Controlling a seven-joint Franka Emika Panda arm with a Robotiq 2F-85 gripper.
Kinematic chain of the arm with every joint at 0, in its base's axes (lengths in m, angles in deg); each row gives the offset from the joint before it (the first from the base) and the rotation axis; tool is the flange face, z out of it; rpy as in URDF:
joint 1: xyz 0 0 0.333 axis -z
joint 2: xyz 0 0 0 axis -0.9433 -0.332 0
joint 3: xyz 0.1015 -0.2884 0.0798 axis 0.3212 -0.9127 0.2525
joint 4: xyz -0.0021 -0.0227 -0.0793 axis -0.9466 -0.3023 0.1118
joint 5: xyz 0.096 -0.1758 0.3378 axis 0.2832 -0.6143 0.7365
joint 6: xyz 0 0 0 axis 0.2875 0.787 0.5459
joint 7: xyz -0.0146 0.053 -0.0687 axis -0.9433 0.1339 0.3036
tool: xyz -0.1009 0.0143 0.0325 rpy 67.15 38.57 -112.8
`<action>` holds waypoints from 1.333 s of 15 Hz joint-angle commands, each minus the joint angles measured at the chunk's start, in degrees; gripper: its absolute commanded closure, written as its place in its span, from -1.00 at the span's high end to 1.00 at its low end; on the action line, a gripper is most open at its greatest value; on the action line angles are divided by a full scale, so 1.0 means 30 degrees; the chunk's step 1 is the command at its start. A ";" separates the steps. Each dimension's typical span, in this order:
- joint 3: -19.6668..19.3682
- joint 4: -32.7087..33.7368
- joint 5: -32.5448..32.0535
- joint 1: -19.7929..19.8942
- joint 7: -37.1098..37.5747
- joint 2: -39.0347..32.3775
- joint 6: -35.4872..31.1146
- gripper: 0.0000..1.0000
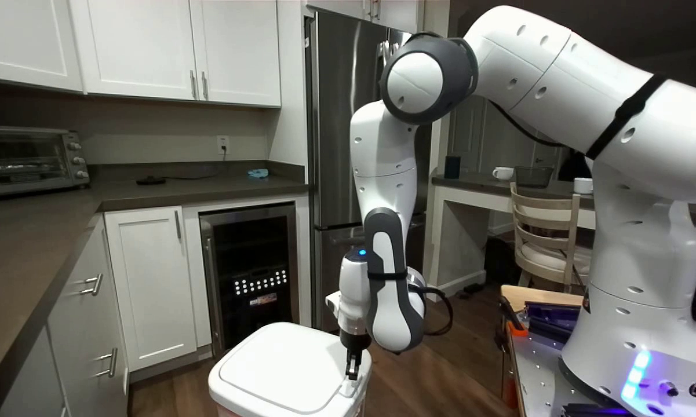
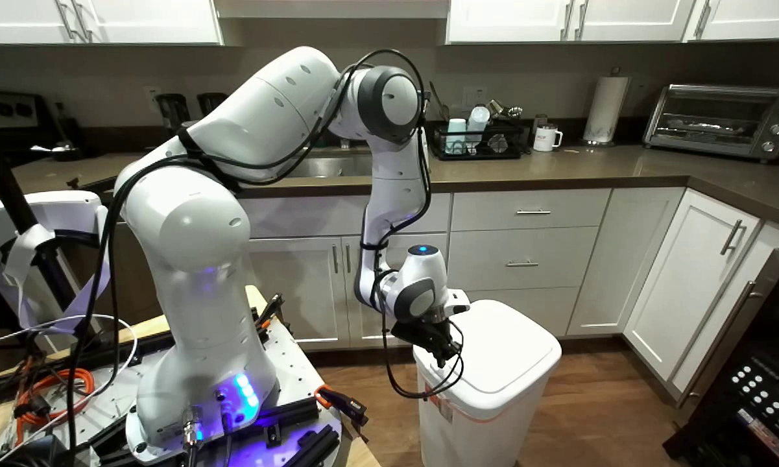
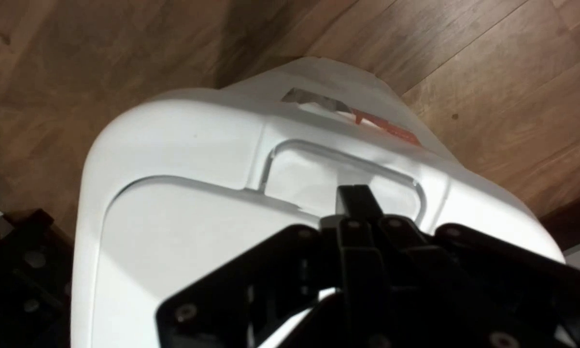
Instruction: Press the button to open the bin
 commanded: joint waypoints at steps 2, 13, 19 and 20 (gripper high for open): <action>-0.0144 -0.0163 -0.0095 0.0254 -0.0188 -0.1125 -0.1435 -0.97; 0.0347 -0.0170 -0.0438 0.1236 -0.0410 -0.0684 -0.1427 -0.98; 0.0382 -0.3341 -0.1225 0.0735 -0.0718 0.3931 0.3791 -0.98; 0.0404 -0.3781 -0.1433 0.0688 -0.0743 0.4850 0.4868 -0.98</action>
